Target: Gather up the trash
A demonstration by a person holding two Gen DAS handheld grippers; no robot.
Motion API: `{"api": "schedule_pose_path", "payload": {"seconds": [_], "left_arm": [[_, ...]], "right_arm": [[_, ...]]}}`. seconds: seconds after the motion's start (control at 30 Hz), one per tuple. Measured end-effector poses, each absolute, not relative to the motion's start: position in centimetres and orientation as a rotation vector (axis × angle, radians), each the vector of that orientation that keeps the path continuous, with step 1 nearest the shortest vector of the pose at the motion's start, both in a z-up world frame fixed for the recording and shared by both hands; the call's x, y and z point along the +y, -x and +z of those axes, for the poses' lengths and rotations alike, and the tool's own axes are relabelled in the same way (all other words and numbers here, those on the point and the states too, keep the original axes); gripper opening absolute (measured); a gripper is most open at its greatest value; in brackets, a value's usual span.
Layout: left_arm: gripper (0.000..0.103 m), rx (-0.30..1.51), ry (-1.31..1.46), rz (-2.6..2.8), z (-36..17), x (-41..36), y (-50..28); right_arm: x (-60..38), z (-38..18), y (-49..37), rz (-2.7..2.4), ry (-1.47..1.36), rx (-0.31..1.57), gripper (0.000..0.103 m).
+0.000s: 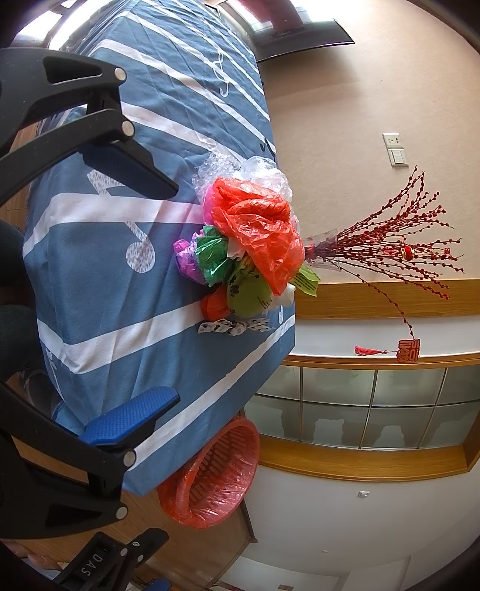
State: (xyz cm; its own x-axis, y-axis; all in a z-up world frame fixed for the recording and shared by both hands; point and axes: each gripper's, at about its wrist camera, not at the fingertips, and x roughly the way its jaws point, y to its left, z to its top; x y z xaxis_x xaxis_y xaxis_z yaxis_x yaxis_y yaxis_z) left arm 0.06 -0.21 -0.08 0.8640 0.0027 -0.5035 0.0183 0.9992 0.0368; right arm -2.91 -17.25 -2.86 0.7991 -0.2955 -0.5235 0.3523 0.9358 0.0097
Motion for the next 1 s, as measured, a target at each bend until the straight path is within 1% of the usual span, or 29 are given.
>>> {"api": "schedule_pose_path", "payload": {"seconds": [0.27, 0.53, 1.0], "left_arm": [[0.099, 0.53, -0.04, -0.009, -0.1, -0.2, -0.1], [0.099, 0.535, -0.039, -0.011, -1.4, -0.5, 0.2], [0.099, 0.541, -0.036, -0.012, -1.6, -0.6, 0.3]], "right_arm": [[-17.3, -2.9, 2.9, -0.349, -0.108, 0.543, 0.101], [-17.3, -3.0, 2.9, -0.348, -0.109, 0.544, 0.101], [-17.4, -3.2, 2.9, -0.349, -0.109, 0.545, 0.101]]}}
